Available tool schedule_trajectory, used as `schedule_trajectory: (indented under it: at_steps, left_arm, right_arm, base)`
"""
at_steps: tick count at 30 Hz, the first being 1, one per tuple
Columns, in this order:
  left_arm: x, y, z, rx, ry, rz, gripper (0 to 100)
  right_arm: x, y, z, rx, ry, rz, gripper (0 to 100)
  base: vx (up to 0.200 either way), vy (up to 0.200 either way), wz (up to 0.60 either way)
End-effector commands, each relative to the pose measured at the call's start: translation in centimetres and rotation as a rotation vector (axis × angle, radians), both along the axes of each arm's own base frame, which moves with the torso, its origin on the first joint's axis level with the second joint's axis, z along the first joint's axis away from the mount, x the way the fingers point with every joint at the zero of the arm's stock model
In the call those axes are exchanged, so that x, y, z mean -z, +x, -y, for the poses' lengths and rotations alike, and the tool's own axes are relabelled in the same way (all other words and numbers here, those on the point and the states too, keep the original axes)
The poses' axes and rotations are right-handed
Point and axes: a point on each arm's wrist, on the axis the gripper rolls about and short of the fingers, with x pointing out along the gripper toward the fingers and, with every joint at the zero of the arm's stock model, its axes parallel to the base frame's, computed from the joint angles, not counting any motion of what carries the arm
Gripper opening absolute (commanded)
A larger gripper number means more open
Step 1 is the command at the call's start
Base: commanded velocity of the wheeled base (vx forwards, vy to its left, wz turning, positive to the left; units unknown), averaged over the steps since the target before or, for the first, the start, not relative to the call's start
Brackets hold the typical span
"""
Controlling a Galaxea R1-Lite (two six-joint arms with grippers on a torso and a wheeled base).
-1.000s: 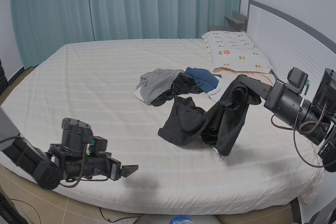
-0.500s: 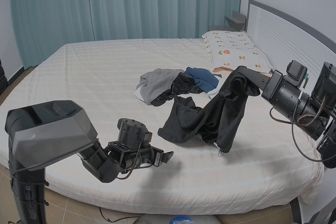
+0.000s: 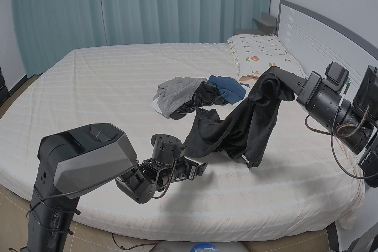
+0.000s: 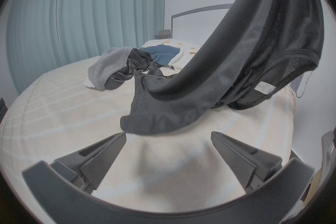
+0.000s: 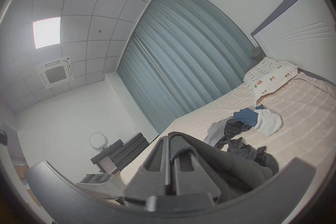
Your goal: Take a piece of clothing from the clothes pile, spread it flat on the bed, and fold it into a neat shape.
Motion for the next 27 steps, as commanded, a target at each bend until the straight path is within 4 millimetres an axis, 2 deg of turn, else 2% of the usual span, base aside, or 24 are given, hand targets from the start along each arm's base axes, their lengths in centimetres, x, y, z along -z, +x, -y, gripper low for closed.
schedule_trajectory:
  at_steps: [1, 12, 13, 17, 22, 27]
  left_arm:
    - [0.7, 1.1, 0.5, -0.010, -0.012, 0.020, 100]
    - [3.1, 3.6, 1.6, -0.072, -0.128, 0.015, 100]
    - [3.2, 3.7, 1.7, -0.081, -0.133, 0.013, 0]
    - [3.2, 3.9, 1.7, -0.108, -0.137, 0.017, 0]
    - [3.2, 3.9, 0.5, -0.181, -0.151, -0.006, 0]
    - [-2.6, 1.7, -1.6, -0.273, -0.254, -0.016, 0]
  right_arm:
    - [-0.3, -0.1, 0.1, -0.001, 0.005, 0.010, 0]
    - [-0.3, -0.1, 0.1, -0.002, 0.005, 0.010, 0]
    - [-0.2, -0.1, 0.1, -0.002, 0.004, 0.009, 0]
    - [0.0, 0.2, 0.0, -0.001, 0.000, -0.001, 0]
    - [0.5, 0.4, -0.2, -0.004, -0.011, -0.014, 0]
    - [2.5, 1.9, -0.8, -0.001, -0.048, -0.078, 0]
  base:
    - [0.000, 0.000, 0.00]
    - [0.000, 0.000, 0.00]
    - [0.000, 0.000, 0.00]
    - [0.000, 0.000, 0.00]
    - [0.000, 0.000, 0.00]
    - [0.000, 0.000, 0.00]
